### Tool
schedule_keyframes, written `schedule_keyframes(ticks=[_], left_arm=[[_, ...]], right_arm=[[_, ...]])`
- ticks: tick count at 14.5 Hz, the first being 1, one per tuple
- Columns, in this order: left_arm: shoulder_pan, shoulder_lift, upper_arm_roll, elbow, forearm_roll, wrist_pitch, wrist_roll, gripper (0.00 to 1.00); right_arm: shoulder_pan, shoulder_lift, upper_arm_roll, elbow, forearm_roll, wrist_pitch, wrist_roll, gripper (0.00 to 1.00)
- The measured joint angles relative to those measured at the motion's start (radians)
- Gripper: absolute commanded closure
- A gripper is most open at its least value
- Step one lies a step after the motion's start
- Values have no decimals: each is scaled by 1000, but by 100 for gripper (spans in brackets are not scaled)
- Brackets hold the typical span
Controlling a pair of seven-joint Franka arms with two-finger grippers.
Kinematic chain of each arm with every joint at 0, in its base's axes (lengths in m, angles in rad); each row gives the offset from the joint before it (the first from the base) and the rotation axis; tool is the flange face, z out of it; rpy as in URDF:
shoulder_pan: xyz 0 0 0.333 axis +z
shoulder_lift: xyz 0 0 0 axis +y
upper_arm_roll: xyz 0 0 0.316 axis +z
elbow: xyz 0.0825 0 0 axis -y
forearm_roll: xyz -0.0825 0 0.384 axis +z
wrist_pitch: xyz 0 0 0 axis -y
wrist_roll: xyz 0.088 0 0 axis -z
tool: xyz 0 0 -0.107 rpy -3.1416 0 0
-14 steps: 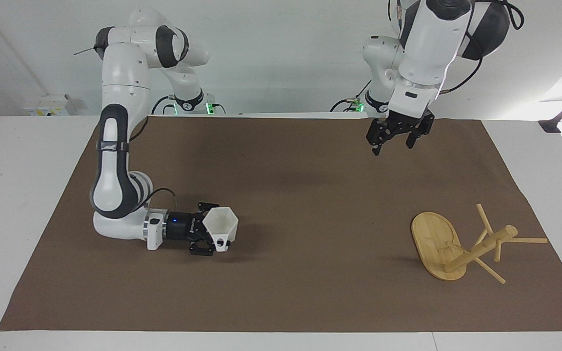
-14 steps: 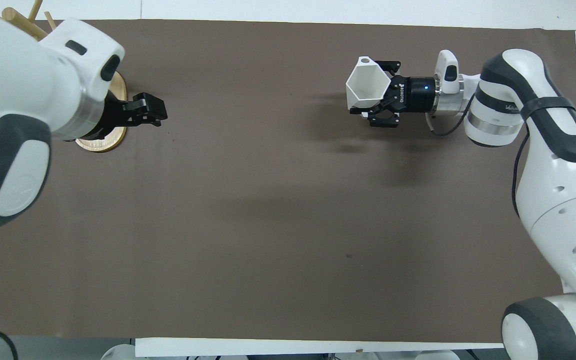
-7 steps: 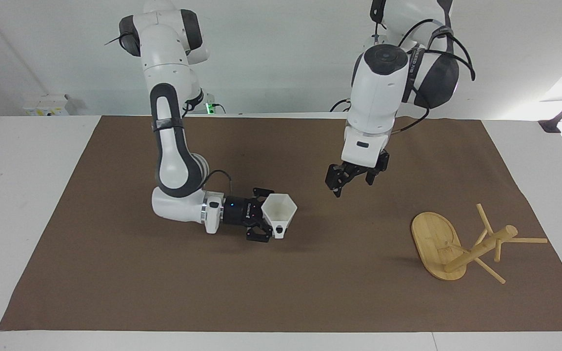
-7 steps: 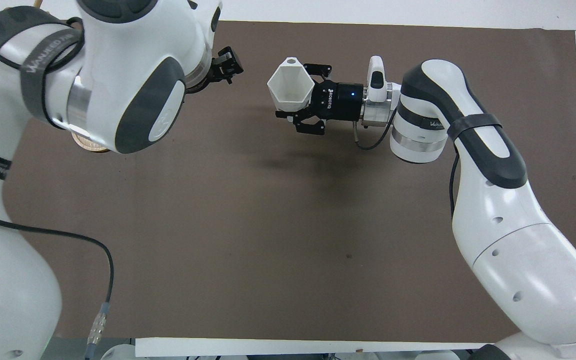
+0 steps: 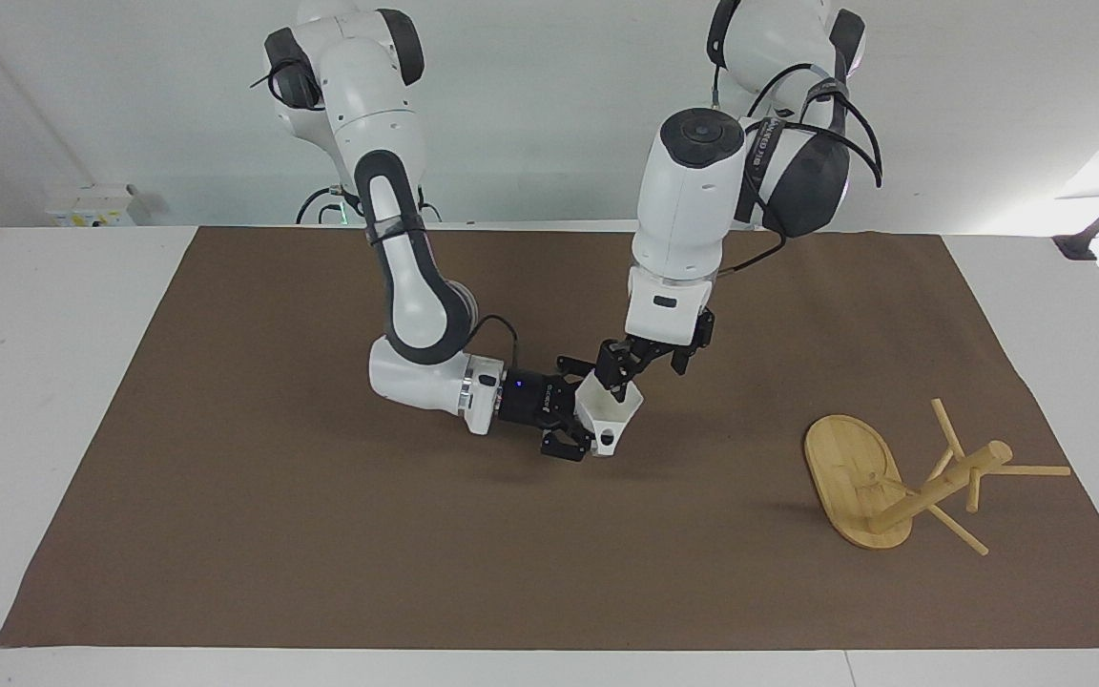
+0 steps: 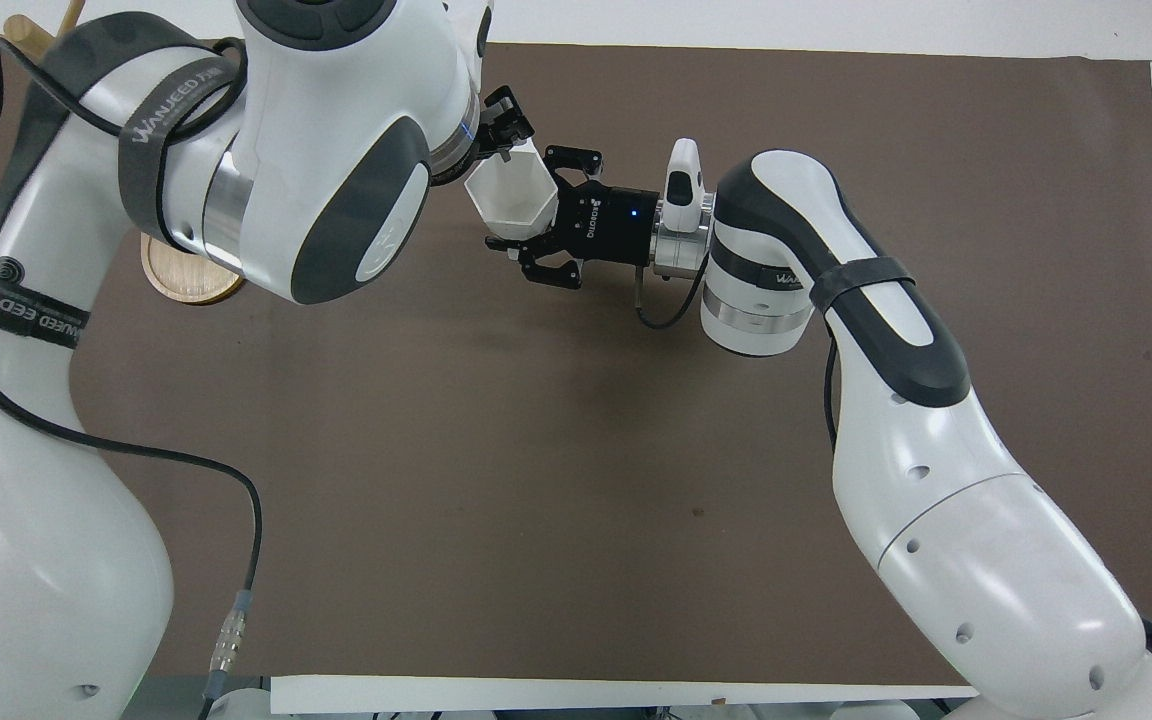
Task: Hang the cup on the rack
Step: 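Grasp the mug with the left gripper while the right gripper holds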
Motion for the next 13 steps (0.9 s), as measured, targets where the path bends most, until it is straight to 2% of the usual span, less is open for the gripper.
schedule_keyframes(ticks=[4, 8, 9, 10, 13], left_arm=[[1, 0, 6, -2, -33, -2, -5, 2], [2, 0, 9, -46, -57, 36, -5, 5], [2, 0, 9, -64, -58, 50, -5, 20], [1, 0, 8, -84, -59, 64, -5, 99], [-2, 0, 7, -120, -69, 75, -18, 100]], right_arm=[[0, 0, -5, 0, 0, 1, 0, 76], [1, 0, -5, -1, 0, 8, 0, 76], [1, 0, -5, -1, 0, 8, 0, 76], [1, 0, -5, -1, 0, 8, 0, 76], [1, 0, -5, -2, 0, 10, 0, 76]])
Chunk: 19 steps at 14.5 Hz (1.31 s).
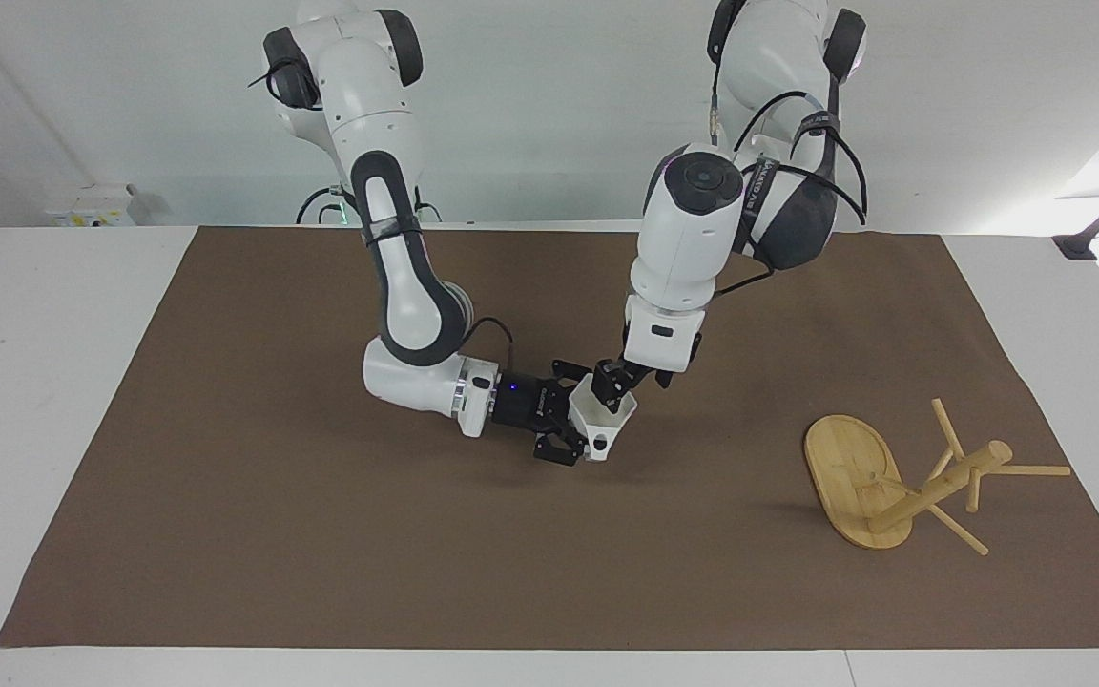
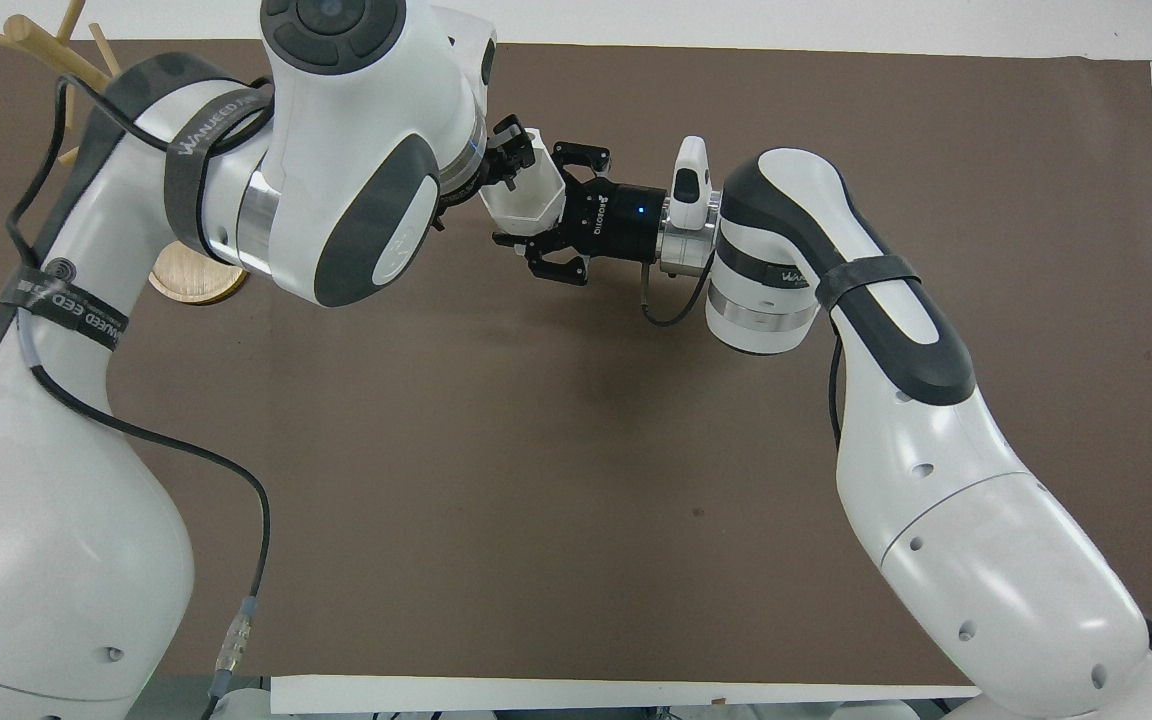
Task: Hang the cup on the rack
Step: 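Grasp the mug with the left gripper while the right gripper holds, then pull the mug toward the rack while the right gripper withdraws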
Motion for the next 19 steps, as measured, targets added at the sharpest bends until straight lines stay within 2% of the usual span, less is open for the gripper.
schedule_keyframes(ticks=[6, 7, 8, 10, 15, 19], left_arm=[[-5, 0, -2, -9, -6, 19, -12, 100], [-6, 0, -1, -9, -5, 19, -7, 100], [-6, 0, -1, -9, -5, 19, -3, 100], [-7, 0, -1, -9, -4, 19, -3, 100], [-11, -1, 5, -6, 12, 31, -45, 100], [-6, -25, 22, 0, 32, 31, -65, 100]], right_arm=[[6, 0, 4, 0, 0, 6, -2, 73], [7, 0, 4, 0, 0, 6, -2, 55], [7, 0, 3, -1, 0, 6, -2, 50], [7, 0, 3, -1, 0, 6, -2, 0], [-14, -5, 0, -1, 0, 18, -2, 0], [-133, -7, -6, -4, -70, -78, -2, 0]])
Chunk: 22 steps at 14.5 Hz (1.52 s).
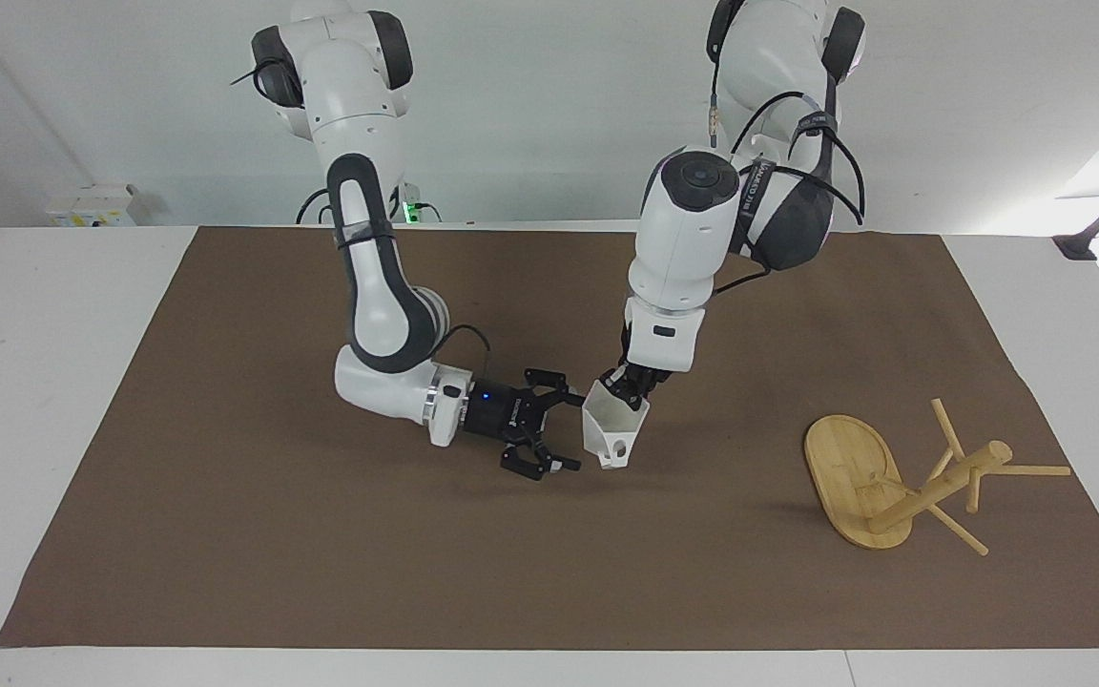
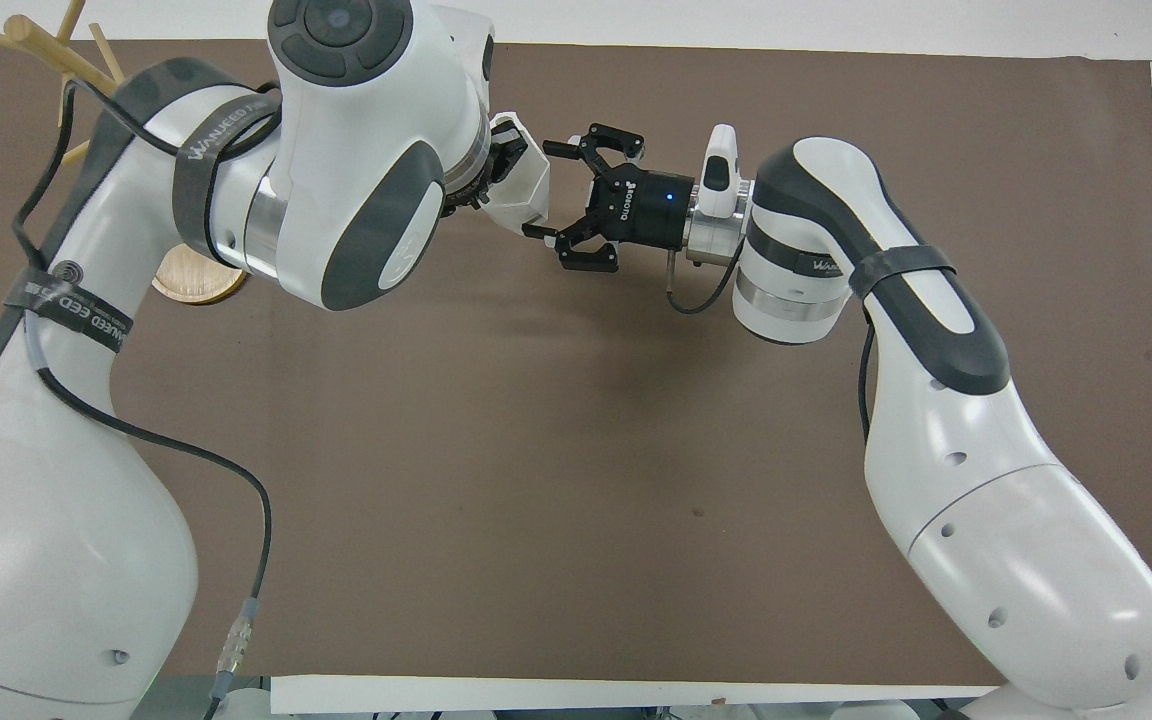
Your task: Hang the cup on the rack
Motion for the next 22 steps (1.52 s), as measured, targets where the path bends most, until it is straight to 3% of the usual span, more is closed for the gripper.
schedule_keyframes(ticks=[4, 7, 11, 14, 18, 22], left_arm=[[107, -102, 18, -61, 12, 4, 37, 100], [192, -242, 20, -265, 10, 133, 116, 100], [219, -421, 18, -662, 0, 545, 146, 100], [220, -476, 15, -888, -48, 857, 153, 100], [232, -473, 16, -960, -143, 1054, 167, 100], [269, -465, 16, -966, -172, 1085, 213, 100]], right_arm=[[-204, -6, -8, 11, -250, -181, 66, 0], [-331, -36, -7, 66, -525, -262, 239, 0], [-381, -186, -7, 112, -864, -276, 602, 0], [-378, -329, -5, 119, -1123, -276, 897, 0], [-377, -425, -3, 158, -1385, -291, 1149, 0], [-356, -436, 7, 301, -1676, -549, 1563, 0]])
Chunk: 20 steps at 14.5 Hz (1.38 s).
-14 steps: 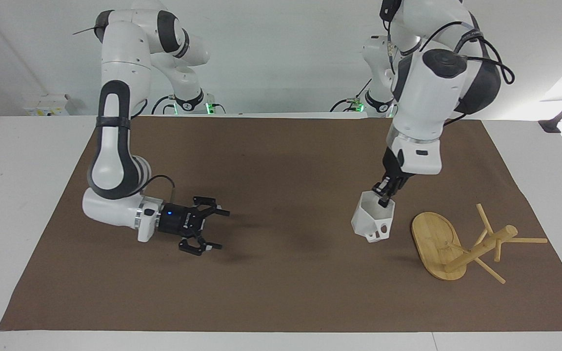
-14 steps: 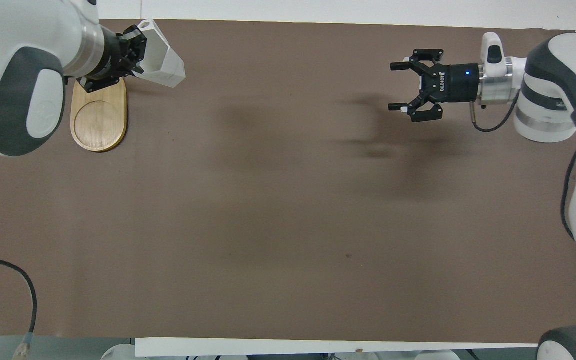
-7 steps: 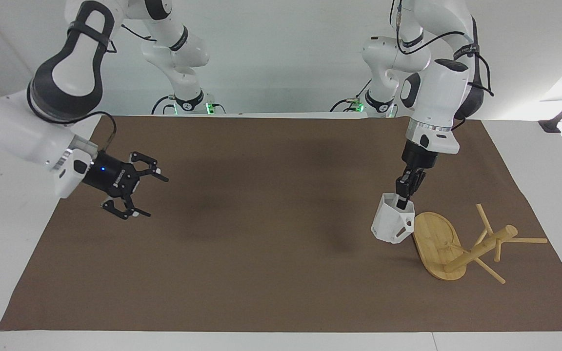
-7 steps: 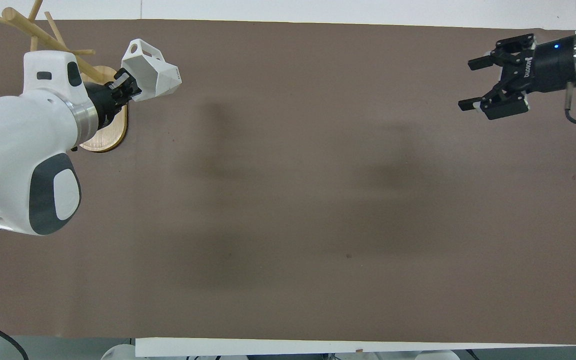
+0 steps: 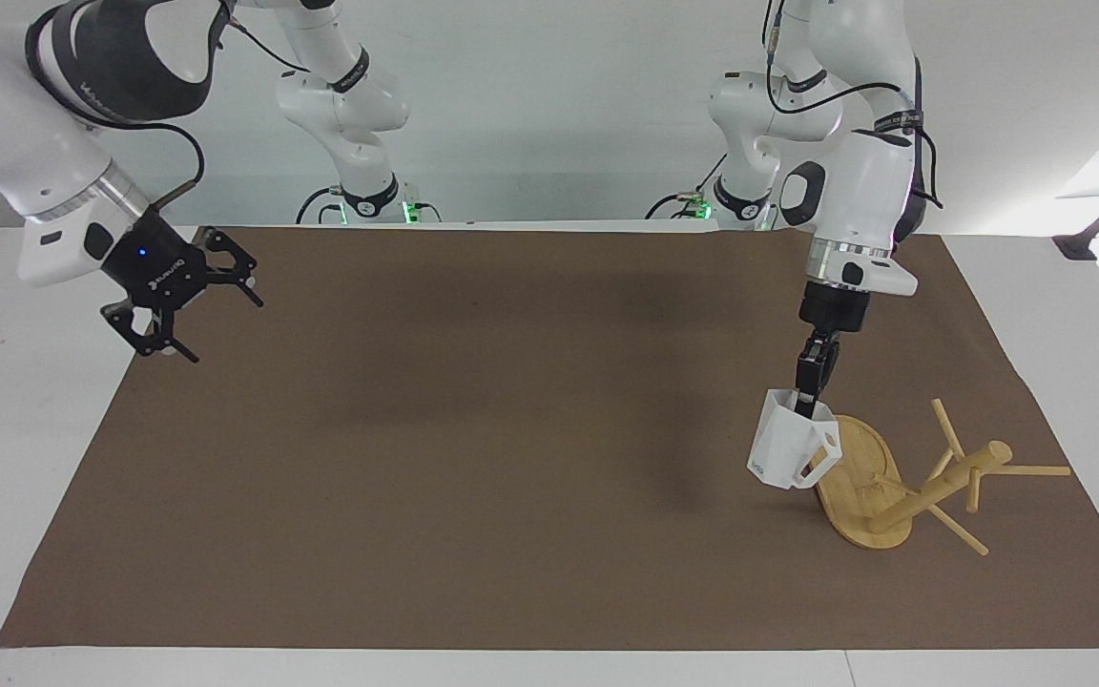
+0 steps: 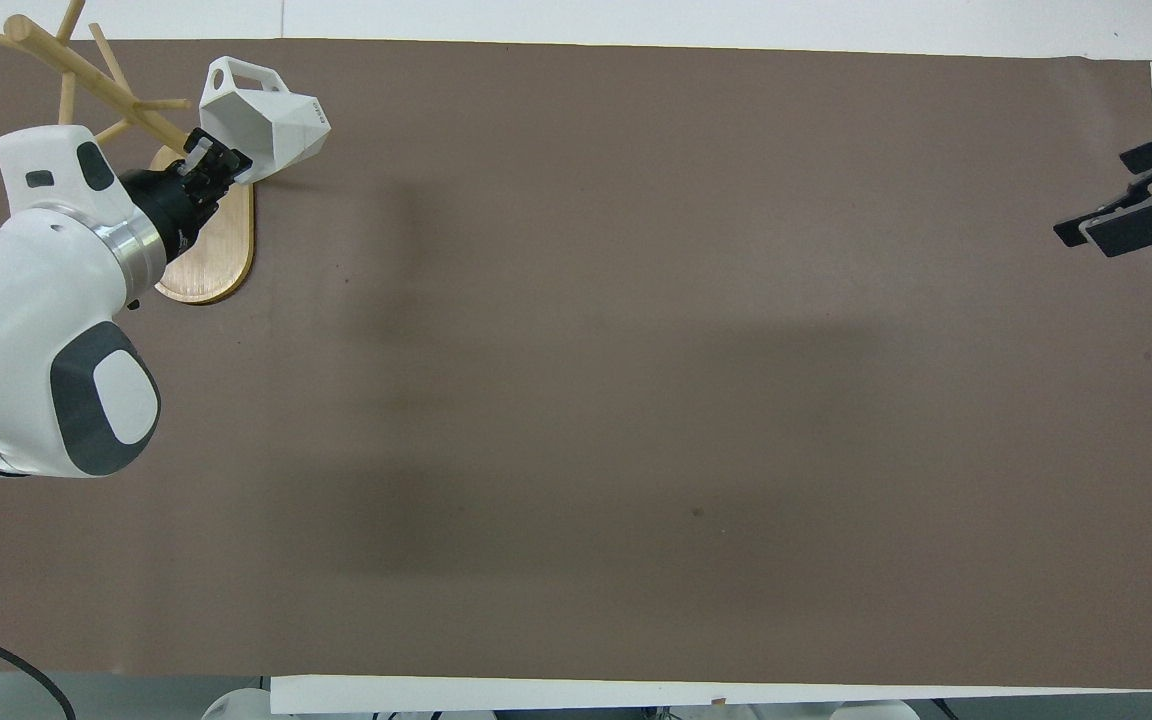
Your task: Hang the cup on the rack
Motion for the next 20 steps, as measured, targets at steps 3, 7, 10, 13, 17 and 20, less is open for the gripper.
schedule_keyframes(ticks=[3, 7, 10, 13, 17, 20], left_arm=[[22, 19, 0, -1, -4, 0, 59, 100], [60, 31, -1, -3, -7, -2, 108, 100], [97, 51, -1, -5, -7, -17, 172, 100], [117, 75, -2, -1, -7, -18, 197, 100], [136, 87, -2, 4, -7, -18, 201, 78], [148, 88, -1, 28, -8, -87, 219, 27]], right_arm=[[4, -47, 0, 34, -71, -130, 269, 0], [1, -96, -5, -20, -120, -203, 454, 0], [29, -119, -6, -68, -131, -193, 532, 0], [109, -182, -46, -132, -140, -183, 601, 0], [147, -205, -101, -159, -140, -153, 624, 0], [149, -202, -108, -174, -140, -151, 624, 0]])
